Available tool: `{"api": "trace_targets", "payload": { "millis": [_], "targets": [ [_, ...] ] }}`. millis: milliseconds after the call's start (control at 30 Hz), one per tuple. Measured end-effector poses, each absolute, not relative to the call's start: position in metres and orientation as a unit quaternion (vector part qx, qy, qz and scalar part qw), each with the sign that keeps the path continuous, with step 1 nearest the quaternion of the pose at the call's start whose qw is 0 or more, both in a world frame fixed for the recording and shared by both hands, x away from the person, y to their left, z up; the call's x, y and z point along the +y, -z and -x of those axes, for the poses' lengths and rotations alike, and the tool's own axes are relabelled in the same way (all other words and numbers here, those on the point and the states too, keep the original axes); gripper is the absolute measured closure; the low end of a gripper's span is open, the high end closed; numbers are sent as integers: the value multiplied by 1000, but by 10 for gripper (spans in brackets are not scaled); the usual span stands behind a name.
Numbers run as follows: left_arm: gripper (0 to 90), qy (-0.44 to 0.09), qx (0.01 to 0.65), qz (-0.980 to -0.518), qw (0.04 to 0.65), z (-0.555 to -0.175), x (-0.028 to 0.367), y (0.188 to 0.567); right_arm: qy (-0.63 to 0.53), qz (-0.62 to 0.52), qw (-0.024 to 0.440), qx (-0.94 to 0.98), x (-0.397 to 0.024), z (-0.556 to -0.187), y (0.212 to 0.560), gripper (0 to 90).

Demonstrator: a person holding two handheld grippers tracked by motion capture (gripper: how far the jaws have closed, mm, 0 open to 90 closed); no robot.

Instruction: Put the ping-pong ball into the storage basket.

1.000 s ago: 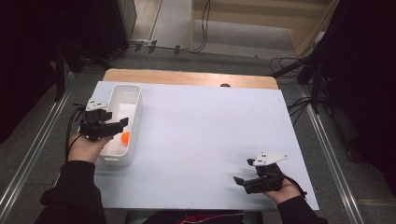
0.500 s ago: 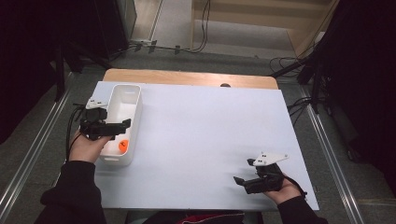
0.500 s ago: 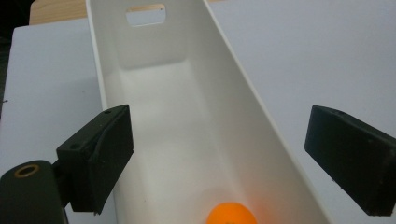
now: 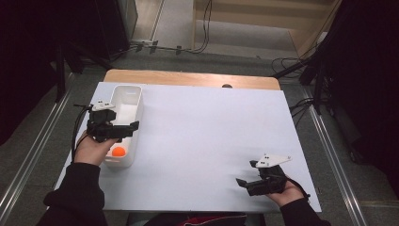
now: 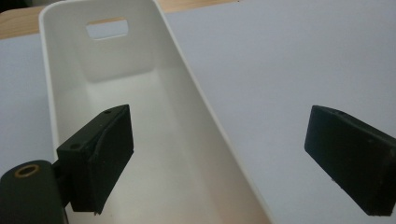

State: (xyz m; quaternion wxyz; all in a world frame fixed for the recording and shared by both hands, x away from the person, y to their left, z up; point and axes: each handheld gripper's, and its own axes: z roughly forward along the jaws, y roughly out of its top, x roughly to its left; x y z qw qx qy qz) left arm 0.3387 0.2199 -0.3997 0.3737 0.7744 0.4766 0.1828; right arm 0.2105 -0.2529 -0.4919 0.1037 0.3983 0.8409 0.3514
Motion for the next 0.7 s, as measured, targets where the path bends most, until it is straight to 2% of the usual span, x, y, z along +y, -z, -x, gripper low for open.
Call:
{"api": "trace_targets", "payload": {
  "millis": [700],
  "targets": [
    [83, -139, 426, -803, 393, -330, 191, 404, -351, -397, 105, 841, -253, -210, 492, 129]
  ]
}}
